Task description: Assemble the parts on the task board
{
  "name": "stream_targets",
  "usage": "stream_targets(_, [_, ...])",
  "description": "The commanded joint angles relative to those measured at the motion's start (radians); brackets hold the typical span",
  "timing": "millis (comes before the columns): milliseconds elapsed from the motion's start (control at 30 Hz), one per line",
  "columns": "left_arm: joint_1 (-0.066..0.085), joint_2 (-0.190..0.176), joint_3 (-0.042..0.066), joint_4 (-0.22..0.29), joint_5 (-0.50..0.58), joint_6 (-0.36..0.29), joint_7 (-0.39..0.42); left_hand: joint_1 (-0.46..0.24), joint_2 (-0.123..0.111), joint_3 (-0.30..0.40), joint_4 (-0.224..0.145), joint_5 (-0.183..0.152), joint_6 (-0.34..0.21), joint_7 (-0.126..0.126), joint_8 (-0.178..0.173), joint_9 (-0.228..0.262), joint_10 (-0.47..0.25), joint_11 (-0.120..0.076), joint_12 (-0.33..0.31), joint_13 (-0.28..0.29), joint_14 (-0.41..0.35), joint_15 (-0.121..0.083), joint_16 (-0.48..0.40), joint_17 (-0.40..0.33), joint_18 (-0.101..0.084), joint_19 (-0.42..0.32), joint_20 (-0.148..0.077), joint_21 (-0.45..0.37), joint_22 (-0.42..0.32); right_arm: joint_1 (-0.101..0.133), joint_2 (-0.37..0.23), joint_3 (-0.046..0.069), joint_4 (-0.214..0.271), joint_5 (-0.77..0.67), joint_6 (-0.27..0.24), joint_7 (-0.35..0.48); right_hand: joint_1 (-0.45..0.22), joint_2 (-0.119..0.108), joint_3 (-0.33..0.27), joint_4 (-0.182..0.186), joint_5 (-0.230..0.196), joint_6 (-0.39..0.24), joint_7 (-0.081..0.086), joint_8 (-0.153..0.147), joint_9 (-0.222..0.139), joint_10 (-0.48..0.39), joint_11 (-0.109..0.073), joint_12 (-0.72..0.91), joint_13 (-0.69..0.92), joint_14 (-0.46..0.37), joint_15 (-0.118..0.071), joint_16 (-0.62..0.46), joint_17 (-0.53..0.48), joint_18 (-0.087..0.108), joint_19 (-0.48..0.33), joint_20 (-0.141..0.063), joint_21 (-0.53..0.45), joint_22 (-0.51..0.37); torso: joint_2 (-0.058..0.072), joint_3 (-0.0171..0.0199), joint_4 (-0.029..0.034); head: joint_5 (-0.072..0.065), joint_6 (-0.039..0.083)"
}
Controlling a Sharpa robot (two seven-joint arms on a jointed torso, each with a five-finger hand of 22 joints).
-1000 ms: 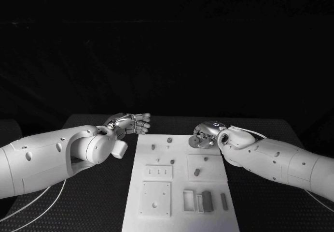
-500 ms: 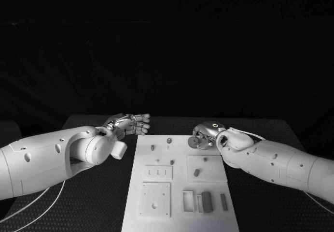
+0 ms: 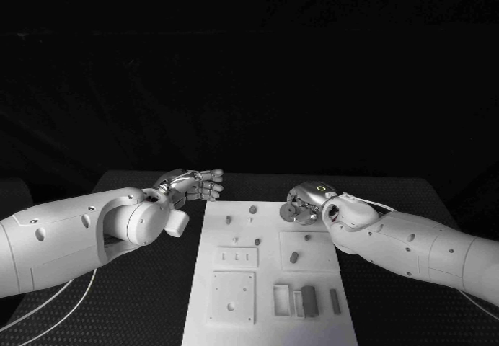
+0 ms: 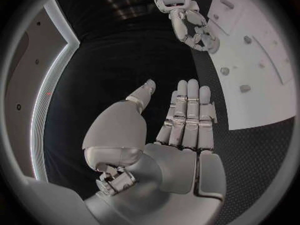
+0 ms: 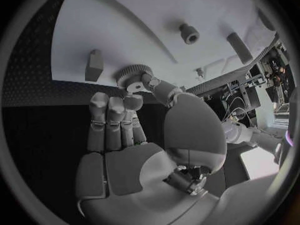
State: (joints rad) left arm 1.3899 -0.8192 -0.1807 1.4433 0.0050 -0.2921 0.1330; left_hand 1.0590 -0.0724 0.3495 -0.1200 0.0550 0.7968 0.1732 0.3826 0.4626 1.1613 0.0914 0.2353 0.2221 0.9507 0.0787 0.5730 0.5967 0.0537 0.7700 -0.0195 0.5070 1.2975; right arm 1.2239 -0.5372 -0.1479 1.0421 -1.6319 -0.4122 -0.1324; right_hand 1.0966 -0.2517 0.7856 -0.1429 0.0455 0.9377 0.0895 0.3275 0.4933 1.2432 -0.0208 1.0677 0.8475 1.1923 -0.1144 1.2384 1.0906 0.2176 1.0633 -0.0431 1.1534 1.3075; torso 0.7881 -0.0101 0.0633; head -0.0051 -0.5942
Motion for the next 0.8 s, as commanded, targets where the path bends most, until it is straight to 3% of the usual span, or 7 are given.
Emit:
stream_targets(33, [0.001, 0.0, 0.001, 0.001, -0.004, 0.01, 0.007, -0.009, 0.001, 0.001, -0.006, -0.003, 0.004, 0.005, -0.005, 0.001, 0.004, 0.005, -0.004, 0.001, -0.004, 0.002, -0.006, 0.001, 0.016, -0.007, 0.001, 0.007, -0.001, 0.003, -0.002, -0.002, 0.016, -0.046, -0.013, -0.046, -0.007, 0.001, 0.007, 0.009, 0.003, 0.076, 0.0, 0.011, 0.029, 0.009, -0.001, 0.0, -0.002, 0.002, -0.009, 0.006, -0.002, 0.044, 0.009, -0.002, 0.004, 0.006, 0.0, 0.0001, 0.0008, 0.0, 0.001])
stream_targets(233, [0.001, -0.002, 0.001, 0.001, -0.004, 0.009, 0.007, -0.009, 0.001, 0.002, -0.007, -0.003, 0.004, 0.005, -0.005, 0.001, 0.004, 0.005, -0.005, 0.002, -0.004, 0.002, -0.006, 0.001, 0.016, -0.007, 0.001, 0.007, -0.001, 0.019, -0.004, -0.002, 0.055, -0.071, -0.025, -0.07, -0.007, -0.011, 0.012, 0.014, 0.003, 0.079, -0.001, 0.01, 0.03, 0.014, -0.002, -0.001, -0.004, 0.005, -0.011, 0.007, -0.003, 0.044, 0.012, -0.004, 0.005, 0.005, -0.001, 0.0001, -0.0007, 0.002, 0.002])
stream_targets(800, [0.001, -0.003, 0.001, 0.003, -0.004, 0.008, 0.007, -0.01, 0.001, 0.003, -0.008, -0.003, 0.004, 0.006, -0.006, 0.002, 0.004, 0.005, -0.005, 0.002, -0.004, 0.002, -0.006, 0.002, 0.016, -0.007, 0.001, 0.007, -0.001, 0.021, 0.021, -0.002, 0.115, -0.146, -0.055, -0.123, -0.015, -0.03, 0.016, 0.029, 0.003, 0.083, -0.002, 0.009, 0.031, 0.021, -0.004, -0.004, -0.006, 0.01, -0.012, 0.006, -0.005, 0.044, 0.018, -0.006, 0.006, 0.003, 0.0, -0.0009, 0.0025, 0.002, 0.007])
